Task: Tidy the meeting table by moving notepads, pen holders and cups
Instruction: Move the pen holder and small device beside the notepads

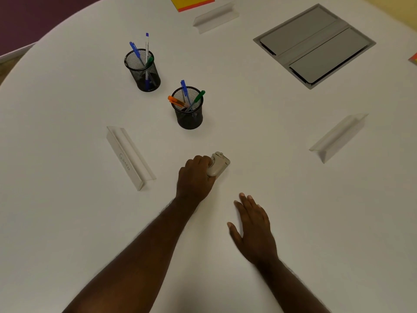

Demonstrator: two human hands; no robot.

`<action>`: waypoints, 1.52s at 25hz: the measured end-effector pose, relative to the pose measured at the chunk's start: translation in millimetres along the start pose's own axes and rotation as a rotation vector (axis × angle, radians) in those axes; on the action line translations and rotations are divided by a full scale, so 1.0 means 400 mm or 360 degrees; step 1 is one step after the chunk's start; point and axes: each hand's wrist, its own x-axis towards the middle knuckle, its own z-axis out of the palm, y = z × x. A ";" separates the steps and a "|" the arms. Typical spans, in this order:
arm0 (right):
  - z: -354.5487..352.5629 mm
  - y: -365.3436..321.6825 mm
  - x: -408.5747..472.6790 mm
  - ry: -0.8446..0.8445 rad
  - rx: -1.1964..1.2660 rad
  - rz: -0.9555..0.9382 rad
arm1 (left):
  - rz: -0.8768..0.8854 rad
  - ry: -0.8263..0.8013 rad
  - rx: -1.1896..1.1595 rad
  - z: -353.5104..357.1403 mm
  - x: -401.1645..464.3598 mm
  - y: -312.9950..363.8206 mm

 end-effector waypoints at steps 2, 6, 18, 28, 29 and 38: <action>0.002 0.001 0.001 0.0011 -0.0024 -0.0006 | -0.0019 0.0042 0.0007 0.009 -0.002 0.009; 0.012 0.003 0.001 0.0012 -0.0042 -0.0007 | -0.0084 0.0087 0.0021 0.029 -0.007 0.023; 0.013 0.011 -0.002 -0.0021 0.0061 0.0004 | -0.0196 0.0139 -0.0156 -0.011 -0.096 -0.006; -0.080 -0.087 0.294 0.0174 0.0269 -0.0084 | -0.0638 0.0452 -0.0482 -0.053 -0.304 -0.106; -0.089 -0.100 0.329 0.0166 0.0292 -0.0095 | -0.0667 0.0463 -0.0487 -0.056 -0.317 -0.117; -0.105 -0.231 0.597 0.0275 0.0917 0.0053 | -0.0813 0.0586 -0.0501 -0.065 -0.351 -0.174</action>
